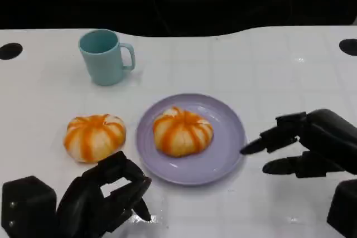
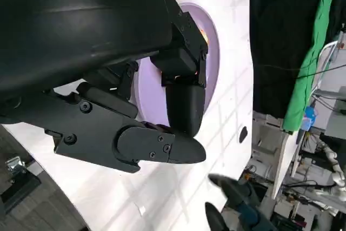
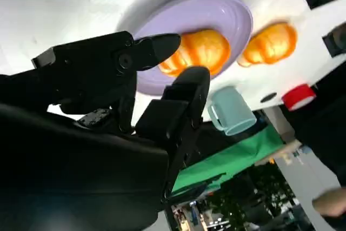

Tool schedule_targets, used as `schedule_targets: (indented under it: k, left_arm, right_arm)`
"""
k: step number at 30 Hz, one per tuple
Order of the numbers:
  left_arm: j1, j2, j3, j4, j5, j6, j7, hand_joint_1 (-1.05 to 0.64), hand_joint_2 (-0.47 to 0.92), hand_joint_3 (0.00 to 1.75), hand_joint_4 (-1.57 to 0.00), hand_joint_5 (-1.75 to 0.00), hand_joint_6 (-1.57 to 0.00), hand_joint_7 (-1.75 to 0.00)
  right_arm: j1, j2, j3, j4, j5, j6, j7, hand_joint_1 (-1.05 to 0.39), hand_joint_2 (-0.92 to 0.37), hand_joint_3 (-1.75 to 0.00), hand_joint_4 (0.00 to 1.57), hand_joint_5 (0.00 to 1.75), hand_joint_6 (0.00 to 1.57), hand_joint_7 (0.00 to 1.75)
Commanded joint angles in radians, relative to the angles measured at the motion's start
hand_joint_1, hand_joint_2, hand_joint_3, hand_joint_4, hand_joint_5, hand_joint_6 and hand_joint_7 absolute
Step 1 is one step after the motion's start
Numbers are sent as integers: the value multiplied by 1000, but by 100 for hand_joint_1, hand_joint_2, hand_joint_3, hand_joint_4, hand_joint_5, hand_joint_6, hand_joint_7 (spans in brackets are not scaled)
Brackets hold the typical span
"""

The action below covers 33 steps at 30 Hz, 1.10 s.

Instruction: Grasp the bread from the table and place it into the plate.

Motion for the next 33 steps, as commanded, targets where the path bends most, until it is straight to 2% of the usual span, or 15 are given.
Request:
schedule_targets:
  k: [1,3,5,7,8,14,21,29,33]
  left_arm:
    - [5,14,9,-5,-4,-3,-7,-57,92,21,-73,-175,-61,-158]
    - [4,15,8,-4,-1,-8,-9,-57,92,21,-73,-175,-61,-158]
    - [5,16,8,-6,-2,-6,-9,-57,92,22,-73,-175,-61,-158]
    - [4,14,10,-6,-6,-4,-8,-57,92,22,-73,-175,-62,-158]
    - [4,14,10,-5,-6,-6,-9,-57,92,21,-73,-175,-62,-157]
    - [4,17,11,-7,-7,-7,-12,-56,92,23,-73,-175,-63,-156]
    - [1,21,14,-3,-8,-9,-15,-56,92,23,-74,-175,-64,-155]
    - [1,23,17,-2,-5,-9,-19,-56,92,23,-74,-175,-65,-154]
    - [1,27,16,2,4,-18,-22,-56,92,25,-74,-175,-64,-154]
  right_arm:
    - [61,-48,-24,-96,2,53,46,-16,-91,-5,85,140,117,27]
    - [86,-53,-25,-117,-6,61,48,-15,-89,-12,84,148,115,36]
    - [112,-60,-25,-145,-17,89,58,-16,-67,-59,83,157,102,65]
    - [128,-62,-24,-155,-28,103,59,-17,-57,-80,82,160,97,77]
    - [134,-60,-23,-154,-36,107,56,-17,-55,-83,82,159,96,80]
    - [158,-39,-16,-132,-49,117,34,-14,-50,-94,76,170,87,97]
    - [153,-24,-4,-83,-59,106,10,-15,-51,-99,79,175,77,119]
    - [133,-15,6,-12,-78,59,-27,-17,-51,-103,80,175,71,131]
    - [128,-15,12,1,-79,44,-25,-19,-51,-100,79,175,70,128]
